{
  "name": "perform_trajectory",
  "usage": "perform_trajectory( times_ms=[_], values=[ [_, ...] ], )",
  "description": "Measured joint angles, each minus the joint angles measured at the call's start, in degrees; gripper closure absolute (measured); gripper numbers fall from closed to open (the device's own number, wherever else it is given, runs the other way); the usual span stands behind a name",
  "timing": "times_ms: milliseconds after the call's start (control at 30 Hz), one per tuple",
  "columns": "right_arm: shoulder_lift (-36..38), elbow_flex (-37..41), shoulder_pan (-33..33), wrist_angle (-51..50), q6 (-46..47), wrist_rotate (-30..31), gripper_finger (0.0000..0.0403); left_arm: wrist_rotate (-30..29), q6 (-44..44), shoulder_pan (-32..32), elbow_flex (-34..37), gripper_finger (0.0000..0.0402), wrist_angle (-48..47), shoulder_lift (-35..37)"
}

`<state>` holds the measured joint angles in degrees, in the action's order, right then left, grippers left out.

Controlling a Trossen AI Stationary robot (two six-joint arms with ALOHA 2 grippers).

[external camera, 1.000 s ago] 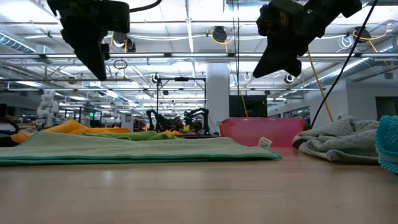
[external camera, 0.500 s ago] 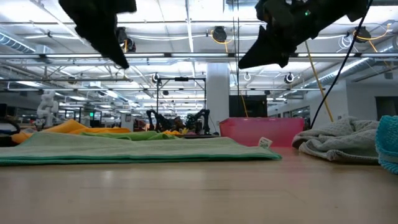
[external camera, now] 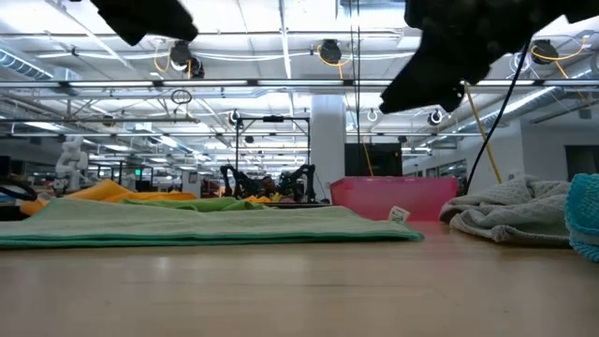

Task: Fold microfiber towels
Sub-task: Fold the light green microfiber cloth

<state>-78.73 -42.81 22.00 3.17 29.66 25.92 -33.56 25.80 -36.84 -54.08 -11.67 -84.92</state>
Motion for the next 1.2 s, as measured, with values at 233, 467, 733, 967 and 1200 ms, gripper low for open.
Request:
perform_trajectory(
  times_ms=[233, 467, 733, 967, 1200],
  values=[
    [-0.60, 0.00, 5.23, -9.60, 6.86, 4.64, 0.0310, -1.49, -3.85, 1.64, -2.24, 0.0282, 11.22, -9.53],
    [-0.47, 0.00, 9.07, -18.65, 10.95, 5.49, 0.0309, 0.24, -7.03, 6.31, -12.75, 0.0220, 11.37, -20.54],
    [1.45, 0.00, 11.60, -23.09, 14.68, 4.21, 0.0309, 0.98, -10.41, 9.63, -24.81, 0.0172, 10.34, -32.28],
    [7.10, 0.00, 13.70, -24.92, 14.53, 2.57, 0.0309, 1.47, -8.56, 13.32, -28.04, 0.0098, 10.21, -38.26],
    [9.74, -0.02, 14.56, -25.81, 10.77, 2.68, 0.0309, 5.42, -6.81, 16.91, -28.04, 0.0103, 11.57, -42.63]
  ],
)
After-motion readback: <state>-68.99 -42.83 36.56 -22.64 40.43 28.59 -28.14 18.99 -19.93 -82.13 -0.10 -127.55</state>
